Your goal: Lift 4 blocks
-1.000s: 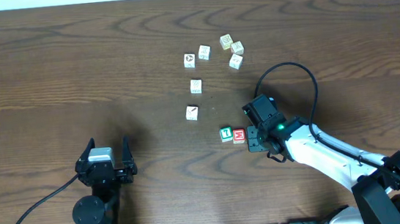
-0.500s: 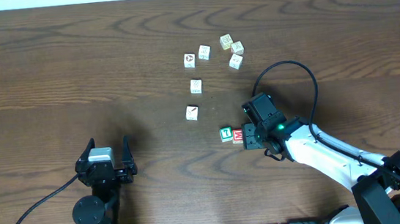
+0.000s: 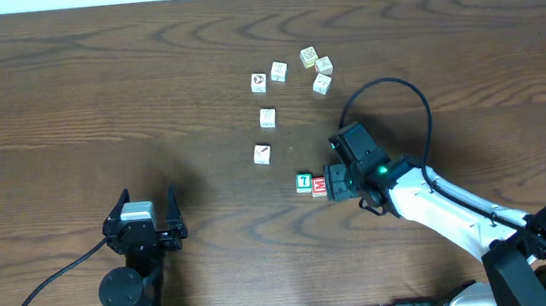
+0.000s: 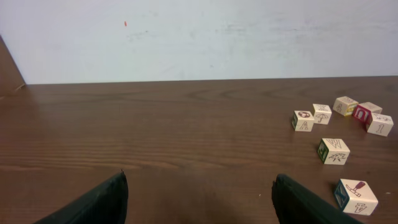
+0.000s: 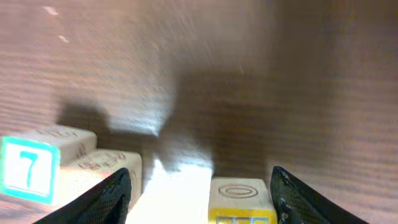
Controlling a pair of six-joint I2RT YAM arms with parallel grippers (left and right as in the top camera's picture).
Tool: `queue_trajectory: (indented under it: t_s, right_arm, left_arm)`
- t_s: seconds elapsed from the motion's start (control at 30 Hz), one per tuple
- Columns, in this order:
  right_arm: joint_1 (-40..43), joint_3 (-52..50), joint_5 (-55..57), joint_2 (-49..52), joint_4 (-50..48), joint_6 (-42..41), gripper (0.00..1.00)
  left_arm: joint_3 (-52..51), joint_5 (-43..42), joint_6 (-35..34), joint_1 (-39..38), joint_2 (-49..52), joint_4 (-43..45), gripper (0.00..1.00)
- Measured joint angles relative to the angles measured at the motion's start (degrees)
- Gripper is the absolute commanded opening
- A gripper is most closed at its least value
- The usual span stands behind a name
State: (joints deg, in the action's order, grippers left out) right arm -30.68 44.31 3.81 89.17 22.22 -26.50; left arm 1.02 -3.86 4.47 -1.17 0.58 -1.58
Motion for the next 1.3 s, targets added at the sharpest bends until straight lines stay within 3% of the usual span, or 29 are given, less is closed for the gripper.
queue_trajectory:
  t_s: [0.67, 1.0, 1.3]
  right_arm:
    - [0.0, 9.1, 3.7, 0.0, 7.6, 4.7, 0.66]
    - [0.1, 19.1, 9.2, 0.0, 7.2, 9.8, 0.72]
    - [0.1, 31.4, 14.1, 0.0, 3.8, 19.2, 0.77]
  left_arm:
    - [0.0, 0.0, 0.0, 0.0, 0.0, 0.0, 0.74]
    - [0.0, 0.0, 0.0, 0.0, 0.0, 0.0, 0.75]
    - [0.0, 0.0, 0.0, 0.0, 0.0, 0.0, 0.74]
